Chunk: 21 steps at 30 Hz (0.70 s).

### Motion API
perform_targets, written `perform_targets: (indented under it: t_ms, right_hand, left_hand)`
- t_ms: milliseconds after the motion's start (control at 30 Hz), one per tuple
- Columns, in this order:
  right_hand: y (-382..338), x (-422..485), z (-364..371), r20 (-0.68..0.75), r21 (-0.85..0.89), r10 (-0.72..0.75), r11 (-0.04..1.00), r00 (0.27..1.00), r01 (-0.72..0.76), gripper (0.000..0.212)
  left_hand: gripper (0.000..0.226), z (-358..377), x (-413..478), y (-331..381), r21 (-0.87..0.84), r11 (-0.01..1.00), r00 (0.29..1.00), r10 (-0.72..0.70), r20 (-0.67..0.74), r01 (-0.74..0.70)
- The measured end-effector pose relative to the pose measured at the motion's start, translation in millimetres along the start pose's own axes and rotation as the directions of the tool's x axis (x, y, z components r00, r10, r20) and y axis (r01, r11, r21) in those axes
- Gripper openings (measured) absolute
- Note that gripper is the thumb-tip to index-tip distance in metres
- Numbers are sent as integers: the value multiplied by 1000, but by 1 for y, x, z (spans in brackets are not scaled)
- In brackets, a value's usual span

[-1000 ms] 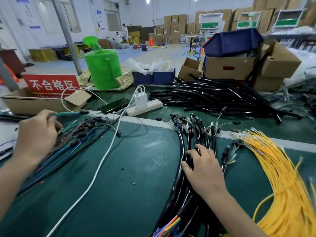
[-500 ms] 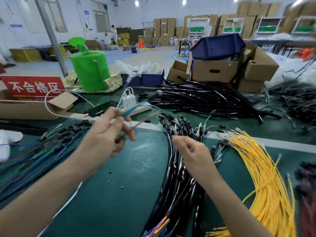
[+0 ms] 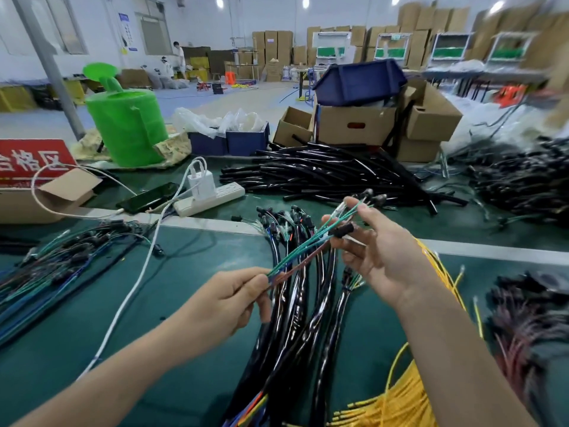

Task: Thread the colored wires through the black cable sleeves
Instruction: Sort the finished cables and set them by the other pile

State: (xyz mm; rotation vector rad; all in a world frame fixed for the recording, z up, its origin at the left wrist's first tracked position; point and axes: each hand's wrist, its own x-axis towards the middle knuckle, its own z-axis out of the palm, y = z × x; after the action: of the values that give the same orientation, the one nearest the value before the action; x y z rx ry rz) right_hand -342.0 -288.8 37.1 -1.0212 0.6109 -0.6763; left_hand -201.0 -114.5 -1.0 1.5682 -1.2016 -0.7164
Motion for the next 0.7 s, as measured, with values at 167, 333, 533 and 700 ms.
perform_targets:
  t_ms: [167,333,533,700]
  right_hand:
    - [-4,2,-10,-74,-78,-66,995,995,60,24]
    - [-15,0,-19,-203,-14,-65,998,977,63,23]
    - [-56,41,14,-111,-37,-56,998,992,52,13]
    - [-77,69,21,-196,-289,-42,957,980,-17,33]
  left_hand:
    - [29,-17,-19,-17,188,982,999,-22,45,13]
    - [27,-57,-54,-29,316,948,984,-86,155,33]
    - [25,-55,-57,-17,79,991,973,-118,198,104]
    - [18,29,-4,5,-429,785,876,-284,390,446]
